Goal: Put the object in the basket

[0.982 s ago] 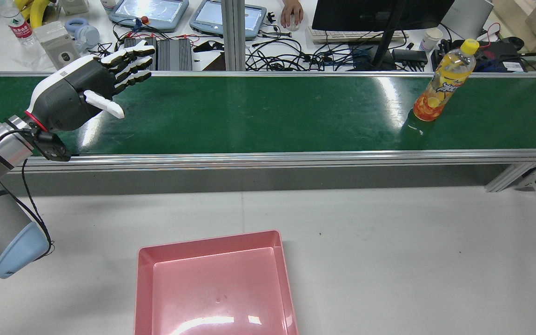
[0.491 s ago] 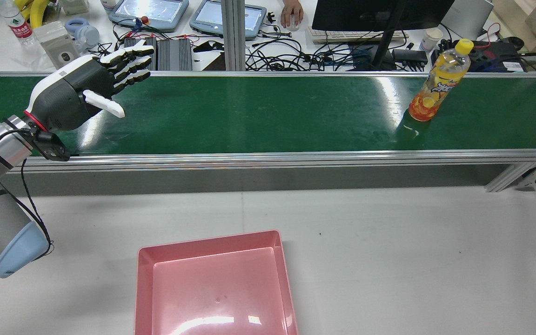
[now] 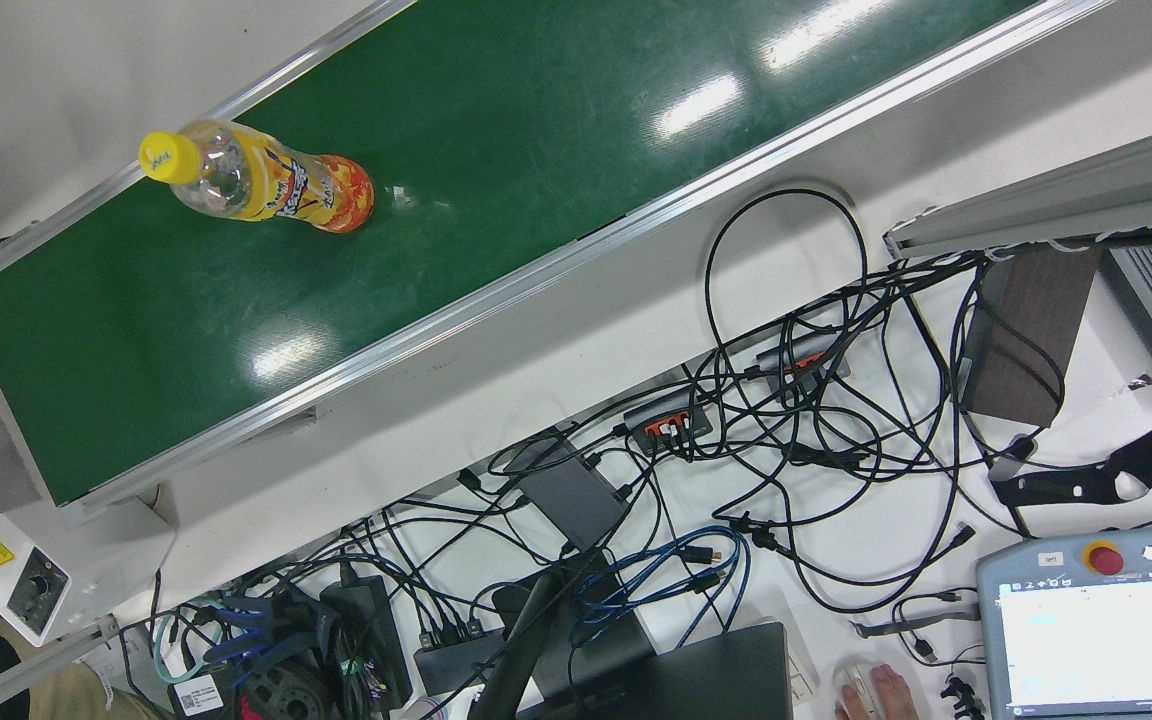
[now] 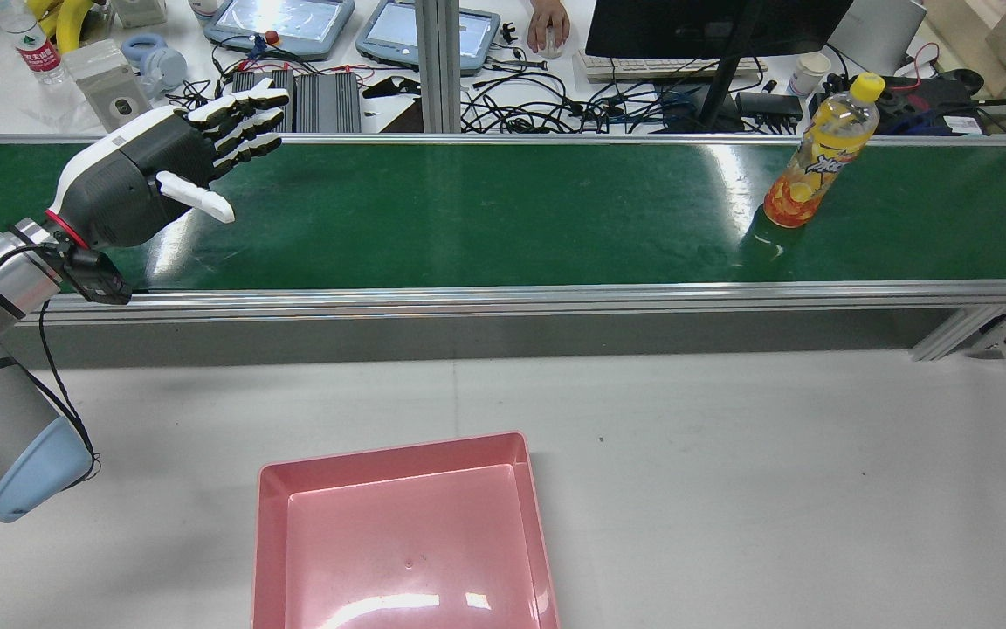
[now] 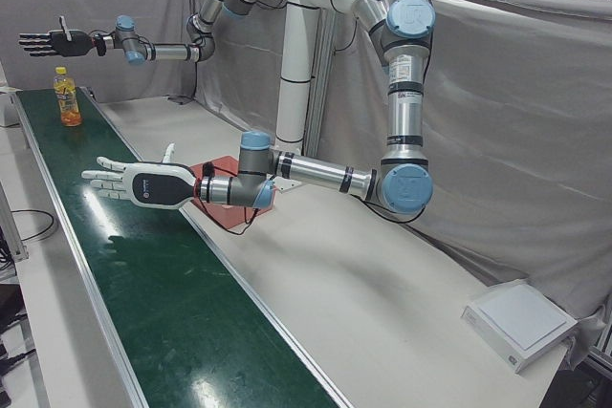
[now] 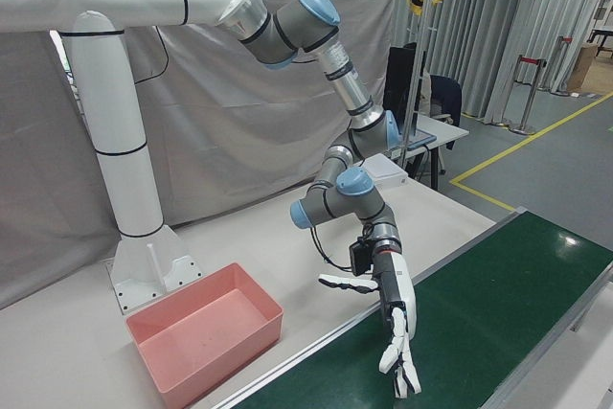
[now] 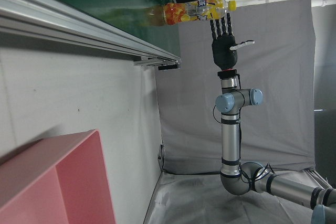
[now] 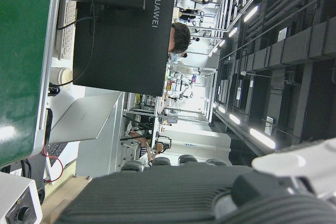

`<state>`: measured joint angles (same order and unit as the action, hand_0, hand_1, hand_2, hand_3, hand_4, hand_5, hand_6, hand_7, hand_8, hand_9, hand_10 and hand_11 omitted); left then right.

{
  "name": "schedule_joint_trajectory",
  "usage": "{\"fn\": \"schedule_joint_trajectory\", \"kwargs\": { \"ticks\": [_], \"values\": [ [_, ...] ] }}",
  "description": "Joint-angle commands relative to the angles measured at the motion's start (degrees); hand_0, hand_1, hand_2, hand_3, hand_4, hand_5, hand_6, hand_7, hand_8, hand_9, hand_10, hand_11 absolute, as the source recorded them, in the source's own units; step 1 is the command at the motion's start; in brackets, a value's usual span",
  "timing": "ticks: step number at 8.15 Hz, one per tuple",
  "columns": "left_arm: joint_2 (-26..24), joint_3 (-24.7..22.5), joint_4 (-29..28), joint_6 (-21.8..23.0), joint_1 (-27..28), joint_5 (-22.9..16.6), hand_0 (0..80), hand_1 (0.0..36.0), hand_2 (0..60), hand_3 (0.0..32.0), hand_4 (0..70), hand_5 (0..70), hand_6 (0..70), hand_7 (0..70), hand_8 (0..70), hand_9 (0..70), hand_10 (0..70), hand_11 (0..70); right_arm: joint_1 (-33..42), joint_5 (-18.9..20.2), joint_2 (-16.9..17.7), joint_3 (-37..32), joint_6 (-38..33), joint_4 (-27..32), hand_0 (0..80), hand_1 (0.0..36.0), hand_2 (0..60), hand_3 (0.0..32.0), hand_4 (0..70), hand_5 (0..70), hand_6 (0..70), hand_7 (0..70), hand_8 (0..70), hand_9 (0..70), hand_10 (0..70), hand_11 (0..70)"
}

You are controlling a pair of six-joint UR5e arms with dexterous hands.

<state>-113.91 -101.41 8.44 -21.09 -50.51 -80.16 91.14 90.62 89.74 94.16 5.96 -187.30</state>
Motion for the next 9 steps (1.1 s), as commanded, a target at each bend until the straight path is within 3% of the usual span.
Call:
{"fn": "schedule_joint_trajectory", "kwargs": {
  "ticks": [1, 5, 7, 9],
  "values": [
    [0.00, 0.24, 0.00, 0.00, -0.20, 0.00, 52.6, 10.0, 0.0, 1.4, 12.5, 18.5, 1.4, 0.0, 7.1, 7.2, 6.5, 10.8, 0.00, 0.00, 0.00, -0.03, 0.02, 0.00, 0.0, 0.0, 0.0, 0.0, 0.0, 0.0, 0.0, 0.0, 0.0, 0.0, 0.0, 0.0],
    [0.00, 1.03, 0.00, -0.35, -0.20, 0.00, 53.5, 10.3, 0.0, 2.0, 12.6, 16.5, 1.1, 0.0, 6.5, 6.6, 5.9, 10.0, 0.00, 0.00, 0.00, -0.03, 0.02, 0.00, 0.0, 0.0, 0.0, 0.0, 0.0, 0.0, 0.0, 0.0, 0.0, 0.0, 0.0, 0.0],
    [0.00, 1.12, 0.00, -0.35, -0.20, 0.09, 52.6, 9.9, 0.0, 4.4, 11.4, 14.0, 0.1, 0.0, 5.7, 5.6, 4.8, 8.4, 0.00, 0.00, 0.00, -0.03, 0.02, 0.00, 0.0, 0.0, 0.0, 0.0, 0.0, 0.0, 0.0, 0.0, 0.0, 0.0, 0.0, 0.0],
    [-0.08, 1.12, -0.09, -0.35, -0.29, 0.09, 52.8, 13.2, 0.0, 4.4, 11.6, 13.6, 0.0, 0.0, 6.1, 6.1, 4.8, 8.6, 0.00, 0.00, 0.00, -0.03, 0.02, 0.00, 0.0, 0.0, 0.0, 0.0, 0.0, 0.0, 0.0, 0.0, 0.0, 0.0, 0.0, 0.0]
  ]
}}
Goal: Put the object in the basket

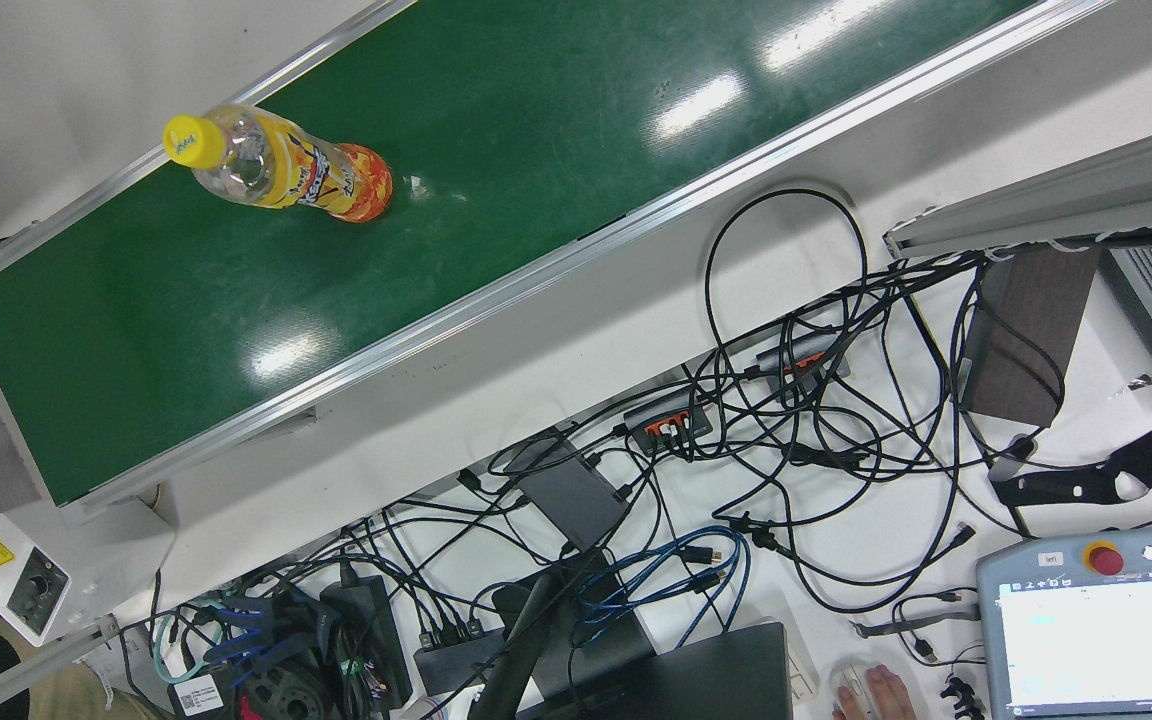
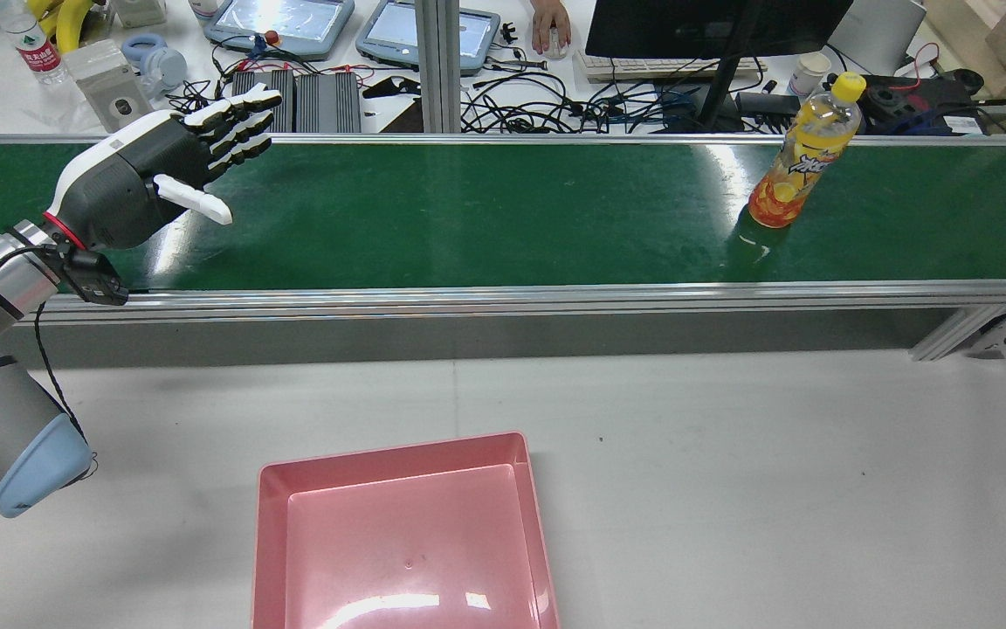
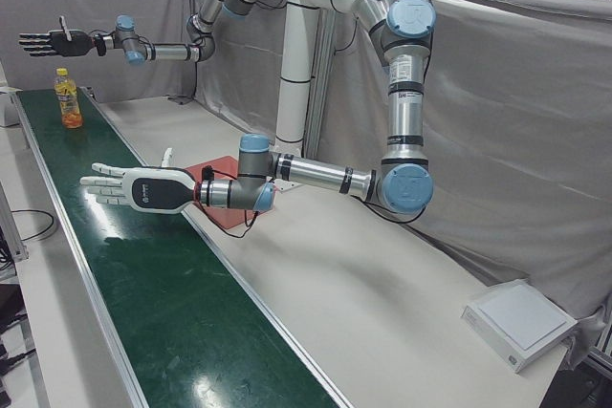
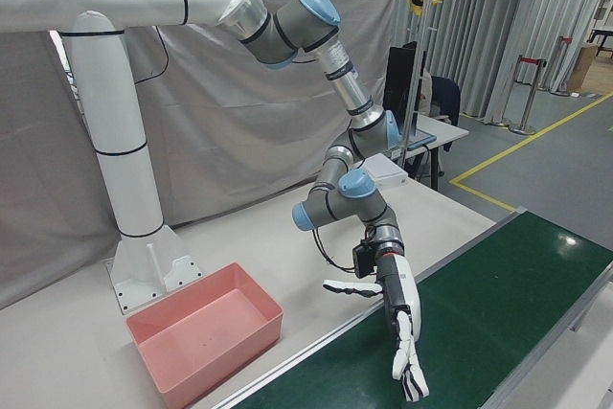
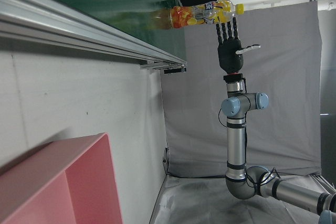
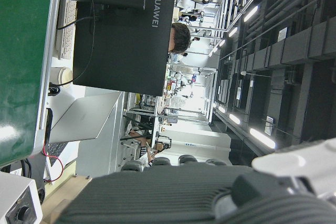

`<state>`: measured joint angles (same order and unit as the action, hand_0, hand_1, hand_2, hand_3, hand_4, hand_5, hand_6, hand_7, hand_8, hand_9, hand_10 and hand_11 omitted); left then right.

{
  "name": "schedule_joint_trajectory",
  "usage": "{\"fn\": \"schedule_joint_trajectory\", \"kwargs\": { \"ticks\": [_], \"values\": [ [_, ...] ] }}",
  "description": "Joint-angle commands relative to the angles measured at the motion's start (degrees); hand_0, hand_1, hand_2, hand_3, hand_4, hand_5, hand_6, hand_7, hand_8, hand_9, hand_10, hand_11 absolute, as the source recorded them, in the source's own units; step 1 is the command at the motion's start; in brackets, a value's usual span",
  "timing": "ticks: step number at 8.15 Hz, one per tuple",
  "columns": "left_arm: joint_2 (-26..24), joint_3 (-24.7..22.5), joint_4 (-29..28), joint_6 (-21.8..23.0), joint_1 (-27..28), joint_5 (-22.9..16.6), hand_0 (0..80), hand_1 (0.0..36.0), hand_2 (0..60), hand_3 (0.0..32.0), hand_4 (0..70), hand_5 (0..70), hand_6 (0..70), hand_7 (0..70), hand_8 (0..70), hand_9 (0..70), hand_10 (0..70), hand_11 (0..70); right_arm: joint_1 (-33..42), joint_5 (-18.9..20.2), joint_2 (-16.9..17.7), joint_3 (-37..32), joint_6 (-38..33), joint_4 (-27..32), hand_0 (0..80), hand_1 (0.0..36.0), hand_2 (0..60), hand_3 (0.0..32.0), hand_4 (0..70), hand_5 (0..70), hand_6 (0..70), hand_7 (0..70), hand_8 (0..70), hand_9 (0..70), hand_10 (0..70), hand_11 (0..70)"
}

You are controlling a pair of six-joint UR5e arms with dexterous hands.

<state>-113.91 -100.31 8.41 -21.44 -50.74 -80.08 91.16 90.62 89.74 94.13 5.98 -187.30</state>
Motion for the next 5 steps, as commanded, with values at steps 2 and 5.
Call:
{"fn": "schedule_joint_trajectory", "kwargs": {
  "ticks": [2, 5],
  "values": [
    [0.00, 0.03, -1.71, -0.10, -0.32, 0.10, 51.9, 11.5, 0.0, 5.0, 11.0, 13.1, 0.0, 0.0, 6.1, 6.0, 4.2, 7.6, -0.02, 0.00, 0.00, 0.00, 0.00, 0.00, 0.0, 0.0, 0.0, 0.0, 0.0, 0.0, 0.0, 0.0, 0.0, 0.0, 0.0, 0.0],
    [-0.09, 0.03, -4.09, -2.54, -0.68, 0.10, 50.4, 9.2, 0.0, 6.4, 10.0, 13.6, 0.0, 0.0, 5.9, 6.1, 4.6, 8.0, -0.02, 0.00, 0.00, 0.00, -0.09, 0.00, 0.0, 0.0, 0.0, 0.0, 0.0, 0.0, 0.0, 0.0, 0.0, 0.0, 0.0, 0.0]
  ]
}}
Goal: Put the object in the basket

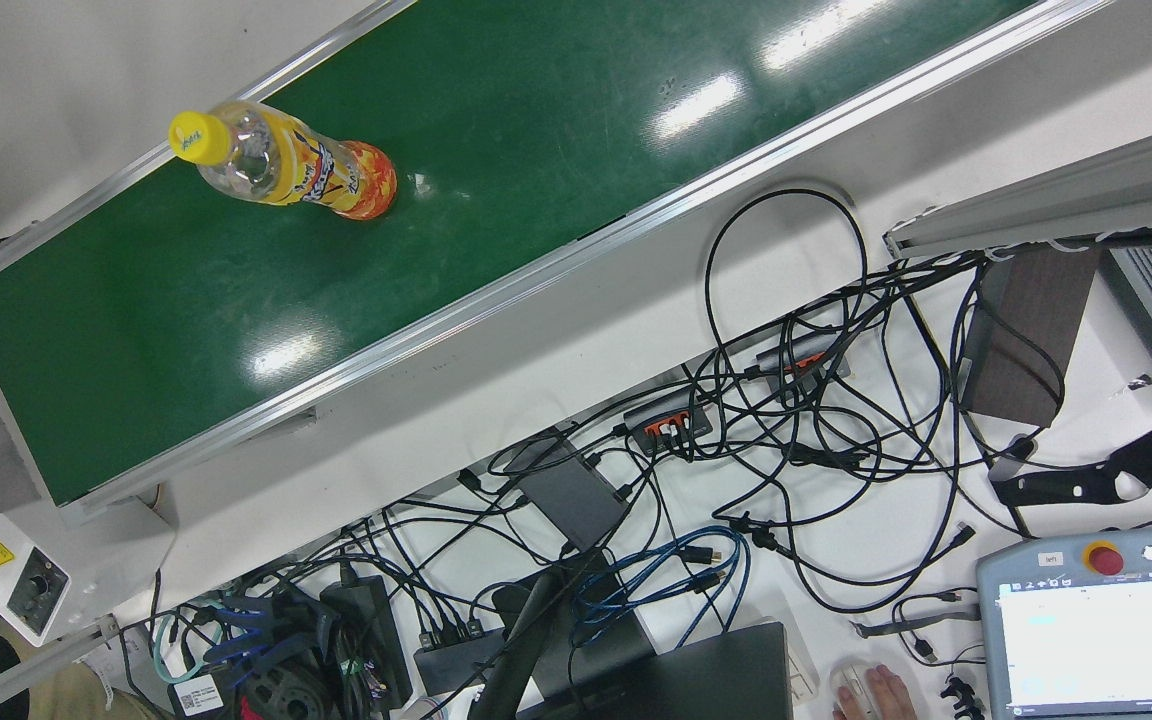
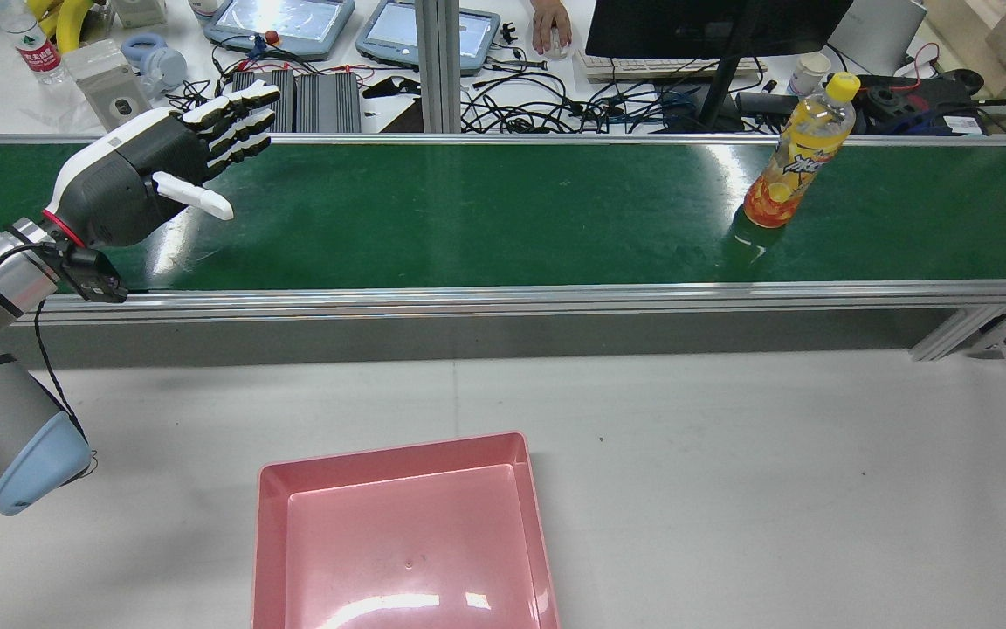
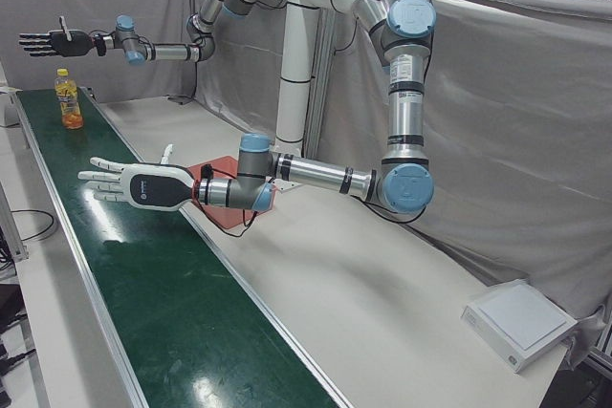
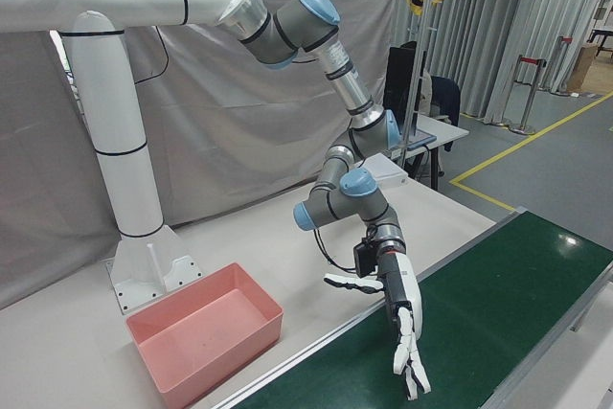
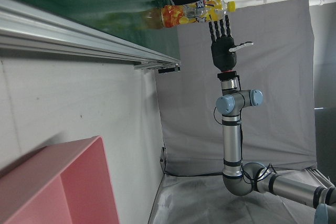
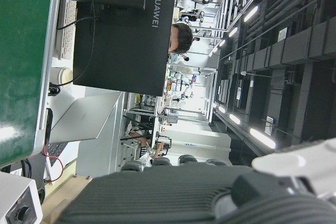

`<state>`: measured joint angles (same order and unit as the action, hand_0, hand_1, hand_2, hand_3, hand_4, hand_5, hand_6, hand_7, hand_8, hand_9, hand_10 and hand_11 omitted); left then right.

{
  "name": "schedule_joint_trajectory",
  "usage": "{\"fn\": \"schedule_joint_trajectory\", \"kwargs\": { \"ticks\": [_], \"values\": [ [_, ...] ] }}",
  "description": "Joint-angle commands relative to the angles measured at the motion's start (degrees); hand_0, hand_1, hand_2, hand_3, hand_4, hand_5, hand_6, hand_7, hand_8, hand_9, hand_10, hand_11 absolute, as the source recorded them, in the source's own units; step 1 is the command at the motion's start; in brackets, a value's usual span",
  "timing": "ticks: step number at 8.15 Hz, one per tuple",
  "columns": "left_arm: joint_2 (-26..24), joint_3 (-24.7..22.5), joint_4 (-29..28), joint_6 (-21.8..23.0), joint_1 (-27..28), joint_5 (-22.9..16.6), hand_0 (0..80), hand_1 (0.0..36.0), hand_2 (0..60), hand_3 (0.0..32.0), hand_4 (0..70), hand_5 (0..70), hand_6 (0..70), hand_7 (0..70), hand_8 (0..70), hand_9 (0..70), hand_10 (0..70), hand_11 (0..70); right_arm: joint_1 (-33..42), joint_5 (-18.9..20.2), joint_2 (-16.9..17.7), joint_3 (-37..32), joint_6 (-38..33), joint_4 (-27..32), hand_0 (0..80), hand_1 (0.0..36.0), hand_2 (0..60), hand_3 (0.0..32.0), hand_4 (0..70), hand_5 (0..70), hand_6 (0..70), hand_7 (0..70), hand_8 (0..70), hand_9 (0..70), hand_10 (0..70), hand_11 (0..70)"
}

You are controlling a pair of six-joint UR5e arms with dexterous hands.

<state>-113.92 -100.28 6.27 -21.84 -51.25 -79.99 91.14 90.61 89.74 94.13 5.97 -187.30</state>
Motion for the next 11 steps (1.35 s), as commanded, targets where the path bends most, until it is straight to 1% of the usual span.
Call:
{"fn": "schedule_joint_trajectory", "kwargs": {
  "ticks": [1, 2, 4, 5, 6, 8, 11],
  "values": [
    [0.02, 0.09, -1.88, -2.59, -0.08, 0.01, 50.4, 8.9, 0.0, 5.4, 10.5, 13.8, 0.0, 0.0, 5.9, 6.2, 4.7, 8.1, 0.00, 0.00, 0.00, 0.00, 0.00, 0.00, 0.0, 0.0, 0.0, 0.0, 0.0, 0.0, 0.0, 0.0, 0.0, 0.0, 0.0, 0.0],
    [-0.07, 0.09, -1.35, -2.59, -0.17, 0.01, 50.9, 9.8, 0.0, 4.0, 11.3, 14.5, 0.0, 0.0, 6.0, 6.1, 4.8, 8.3, 0.00, 0.00, 0.00, 0.00, 0.00, 0.00, 0.0, 0.0, 0.0, 0.0, 0.0, 0.0, 0.0, 0.0, 0.0, 0.0, 0.0, 0.0],
    [-0.16, 0.00, -1.26, -1.89, -0.61, -0.16, 51.1, 11.1, 0.0, 4.6, 11.5, 14.2, 0.0, 0.0, 6.1, 6.3, 4.7, 8.2, 0.00, 0.00, 0.00, 0.00, 0.00, 0.00, 0.0, 0.0, 0.0, 0.0, 0.0, 0.0, 0.0, 0.0, 0.0, 0.0, 0.0, 0.0],
    [-0.16, 0.00, -1.35, -1.45, -0.52, -0.34, 51.1, 11.6, 0.0, 3.8, 11.7, 14.6, 0.2, 0.0, 6.3, 6.6, 4.9, 8.5, 0.00, 0.00, 0.00, 0.00, 0.00, 0.00, 0.0, 0.0, 0.0, 0.0, 0.0, 0.0, 0.0, 0.0, 0.0, 0.0, 0.0, 0.0],
    [-0.07, 0.00, -1.61, -1.36, -0.61, -0.25, 50.4, 10.9, 0.0, 4.2, 11.2, 14.2, 0.0, 0.0, 6.3, 6.7, 4.9, 8.5, 0.00, 0.00, 0.00, 0.00, 0.00, 0.00, 0.0, 0.0, 0.0, 0.0, 0.0, 0.0, 0.0, 0.0, 0.0, 0.0, 0.0, 0.0],
    [-0.07, 0.52, -1.70, -1.45, -0.43, -0.16, 50.3, 10.5, 0.0, 3.0, 11.6, 14.7, 0.3, 0.0, 6.4, 6.5, 5.1, 8.6, 0.00, 0.00, 0.00, 0.00, 0.00, 0.00, 0.0, 0.0, 0.0, 0.0, 0.0, 0.0, 0.0, 0.0, 0.0, 0.0, 0.0, 0.0],
    [-0.07, 0.70, -1.35, -1.45, -0.52, -0.34, 51.0, 11.2, 0.0, 2.8, 12.1, 15.2, 0.7, 0.0, 6.4, 6.6, 4.9, 8.4, 0.09, 0.00, 0.00, 0.00, 0.00, 0.00, 0.0, 0.0, 0.0, 0.0, 0.0, 0.0, 0.0, 0.0, 0.0, 0.0, 0.0, 0.0]
  ]
}}
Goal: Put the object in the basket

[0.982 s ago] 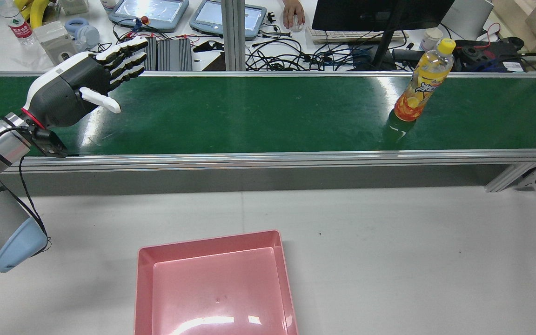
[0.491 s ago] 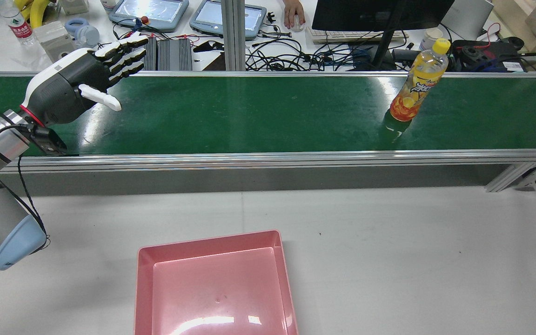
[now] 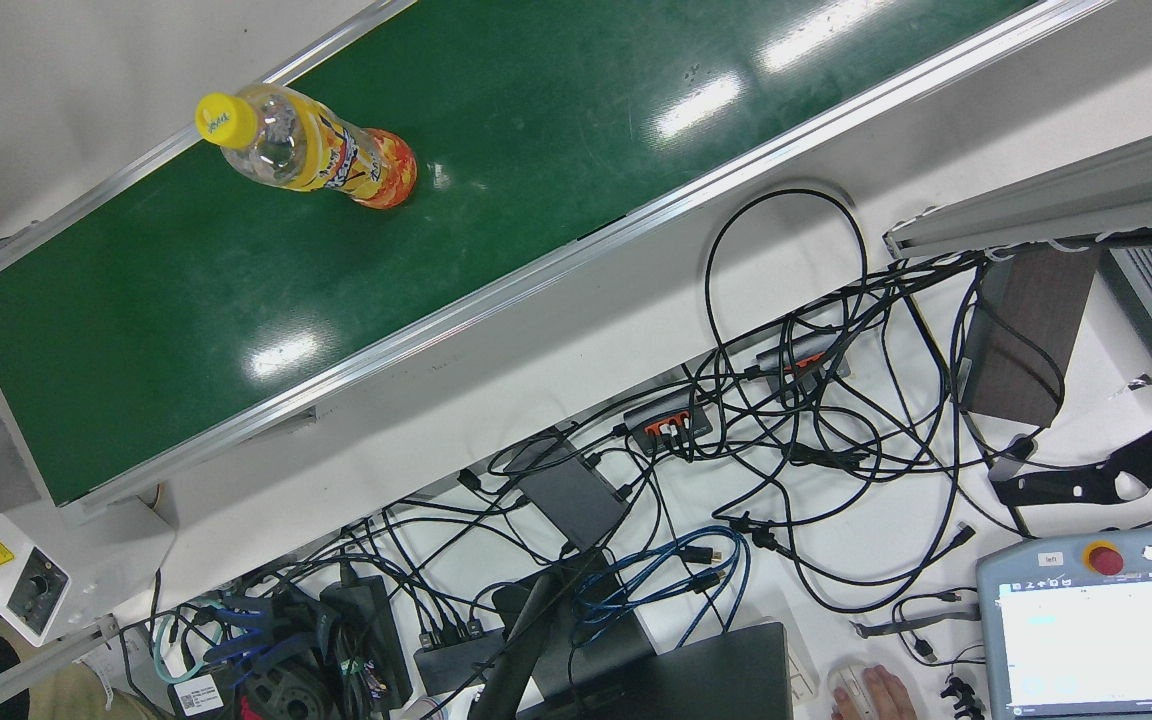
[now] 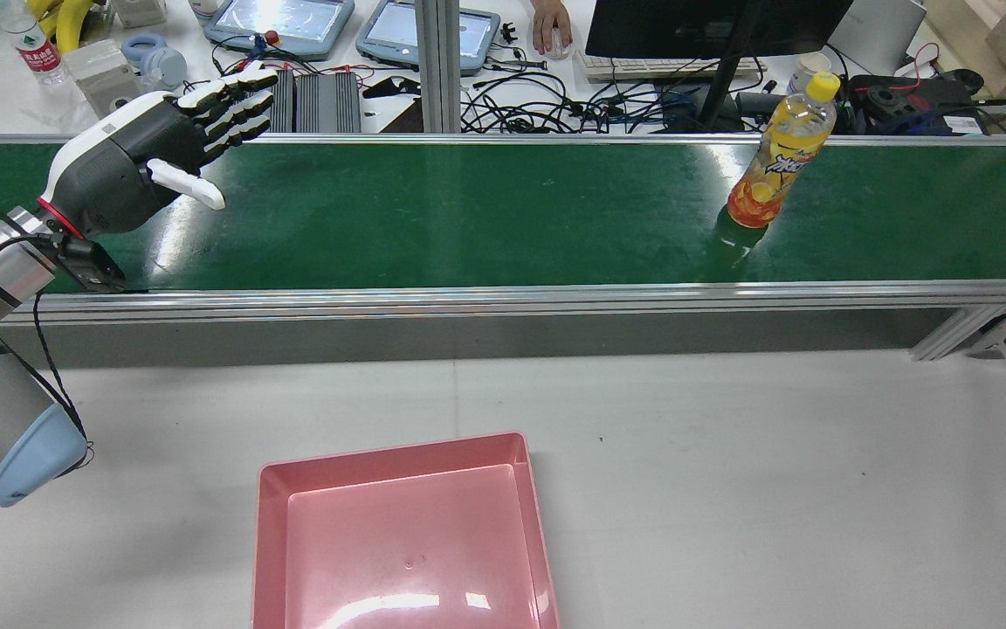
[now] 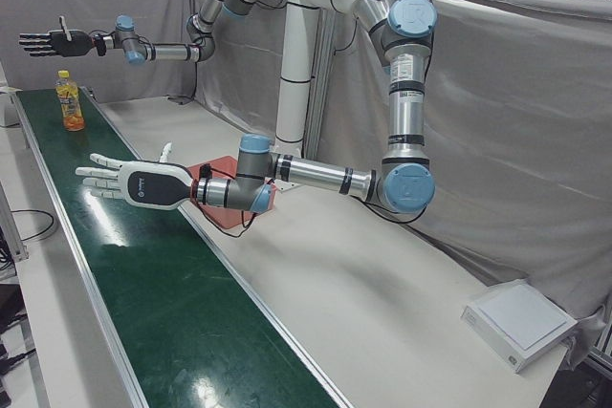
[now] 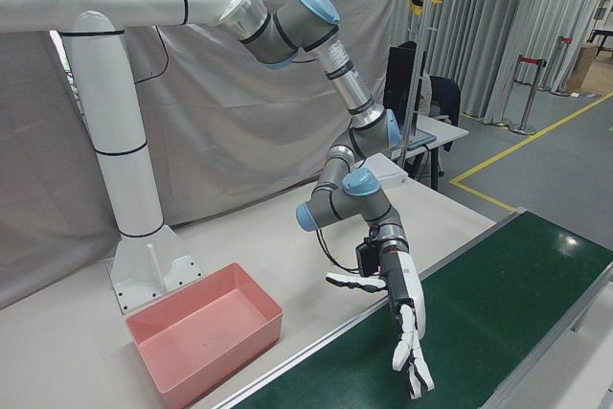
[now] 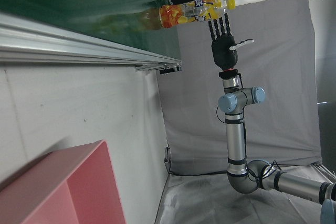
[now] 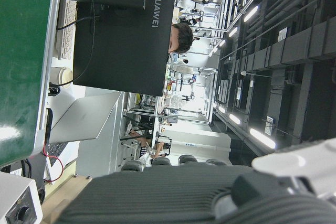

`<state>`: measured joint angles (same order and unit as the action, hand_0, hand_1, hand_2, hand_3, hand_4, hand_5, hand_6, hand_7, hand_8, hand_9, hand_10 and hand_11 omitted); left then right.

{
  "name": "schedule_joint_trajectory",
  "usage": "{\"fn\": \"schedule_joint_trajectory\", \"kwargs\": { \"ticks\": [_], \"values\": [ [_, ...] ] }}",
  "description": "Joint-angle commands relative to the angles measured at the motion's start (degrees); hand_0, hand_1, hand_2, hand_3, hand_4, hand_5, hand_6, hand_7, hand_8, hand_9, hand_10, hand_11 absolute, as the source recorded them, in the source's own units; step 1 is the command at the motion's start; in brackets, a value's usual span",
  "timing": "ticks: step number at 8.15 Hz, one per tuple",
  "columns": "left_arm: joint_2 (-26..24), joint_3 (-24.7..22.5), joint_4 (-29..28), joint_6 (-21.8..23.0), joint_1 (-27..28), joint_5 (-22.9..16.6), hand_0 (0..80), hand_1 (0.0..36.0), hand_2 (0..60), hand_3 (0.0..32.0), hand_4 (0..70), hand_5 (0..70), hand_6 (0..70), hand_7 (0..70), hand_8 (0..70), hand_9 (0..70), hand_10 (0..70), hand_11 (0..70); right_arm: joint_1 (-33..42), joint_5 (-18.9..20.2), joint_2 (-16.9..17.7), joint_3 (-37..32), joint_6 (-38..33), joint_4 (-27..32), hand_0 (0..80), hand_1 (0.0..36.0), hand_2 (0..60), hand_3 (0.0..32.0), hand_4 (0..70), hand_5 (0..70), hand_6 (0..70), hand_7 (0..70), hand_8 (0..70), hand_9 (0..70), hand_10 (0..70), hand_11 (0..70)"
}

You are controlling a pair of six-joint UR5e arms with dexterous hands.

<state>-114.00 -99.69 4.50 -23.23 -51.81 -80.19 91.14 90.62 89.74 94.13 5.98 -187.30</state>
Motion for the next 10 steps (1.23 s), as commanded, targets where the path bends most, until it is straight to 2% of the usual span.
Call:
{"fn": "schedule_joint_trajectory", "kwargs": {
  "ticks": [1, 3, 4, 7, 10],
  "values": [
    [0.00, 0.11, 1.29, -0.14, 0.05, -0.14, 51.0, 11.2, 0.0, 2.6, 12.4, 15.4, 0.8, 0.0, 6.7, 6.9, 4.9, 8.5, 0.00, 0.00, 0.00, 0.00, 0.00, 0.00, 0.0, 0.0, 0.0, 0.0, 0.0, 0.0, 0.0, 0.0, 0.0, 0.0, 0.0, 0.0],
    [0.09, 0.11, 1.30, -0.14, -0.04, -0.06, 51.4, 12.0, 0.0, 3.2, 12.3, 13.7, 0.5, 0.0, 6.2, 6.5, 4.9, 8.6, 0.00, 0.00, 0.00, 0.00, 0.00, 0.00, 0.0, 0.0, 0.0, 0.0, 0.0, 0.0, 0.0, 0.0, 0.0, 0.0, 0.0, 0.0],
    [0.00, 0.11, 1.13, -0.15, 0.04, -0.06, 50.9, 13.6, 0.1, 3.6, 11.9, 13.5, 0.4, 0.0, 6.3, 6.5, 5.0, 8.7, 0.00, 0.00, 0.00, 0.00, 0.00, 0.00, 0.0, 0.0, 0.0, 0.0, 0.0, 0.0, 0.0, 0.0, 0.0, 0.0, 0.0, 0.0],
    [0.00, 0.11, 1.12, -0.06, -0.04, -0.06, 52.0, 11.6, 0.0, 3.2, 11.9, 14.5, 0.5, 0.0, 6.5, 6.8, 4.9, 8.6, 0.00, 0.00, 0.00, 0.00, 0.00, 0.00, 0.0, 0.0, 0.0, 0.0, 0.0, 0.0, 0.0, 0.0, 0.0, 0.0, 0.0, 0.0],
    [0.00, 0.11, 1.04, 0.03, -0.22, -0.06, 52.0, 12.0, 0.0, 4.0, 11.0, 14.6, 0.3, 0.0, 6.1, 6.0, 5.2, 9.1, 0.00, 0.00, 0.00, 0.00, -0.09, 0.00, 0.0, 0.0, 0.0, 0.0, 0.0, 0.0, 0.0, 0.0, 0.0, 0.0, 0.0, 0.0]
  ]
}}
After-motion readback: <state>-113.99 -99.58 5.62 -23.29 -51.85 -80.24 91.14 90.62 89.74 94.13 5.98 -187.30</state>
